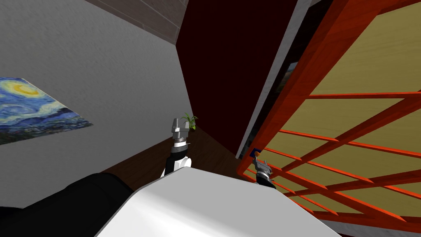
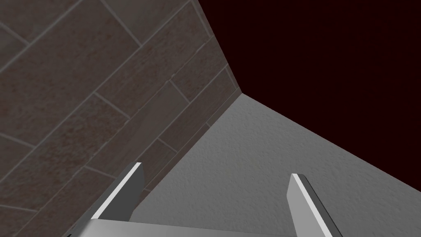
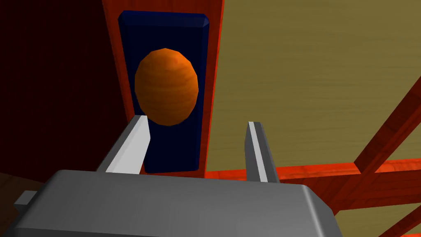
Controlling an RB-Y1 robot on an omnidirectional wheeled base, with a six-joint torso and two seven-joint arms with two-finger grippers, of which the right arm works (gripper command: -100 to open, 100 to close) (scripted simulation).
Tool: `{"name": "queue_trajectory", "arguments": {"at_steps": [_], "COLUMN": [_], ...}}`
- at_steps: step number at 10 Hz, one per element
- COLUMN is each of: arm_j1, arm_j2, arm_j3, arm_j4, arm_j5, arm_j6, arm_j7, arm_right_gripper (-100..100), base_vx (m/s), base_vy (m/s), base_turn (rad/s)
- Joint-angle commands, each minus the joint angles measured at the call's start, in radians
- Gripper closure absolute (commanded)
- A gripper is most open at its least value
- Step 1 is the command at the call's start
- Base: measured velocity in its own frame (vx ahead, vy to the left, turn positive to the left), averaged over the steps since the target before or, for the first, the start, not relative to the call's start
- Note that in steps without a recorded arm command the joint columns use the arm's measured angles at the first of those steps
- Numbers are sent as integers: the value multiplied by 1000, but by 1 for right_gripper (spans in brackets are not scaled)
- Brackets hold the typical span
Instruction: Pull the door open
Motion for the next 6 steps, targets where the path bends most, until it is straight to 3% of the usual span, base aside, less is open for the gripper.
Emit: {"name": "queue_trajectory", "arguments": {"at_steps": [1, 5, 6], "arm_j1": [13, 46, 36], "arm_j2": [1, -4, -1], "arm_j3": [34, 105, 96], "arm_j4": [-7, -21, -8], "arm_j5": [16, 50, 46], "arm_j6": [-31, -97, -92], "arm_j7": [-25, -82, -74], "arm_right_gripper": [-100, -100, -100], "base_vx": [-232, -232, -100], "base_vy": [2, -54, -30], "base_turn": [186, 156, 30]}}
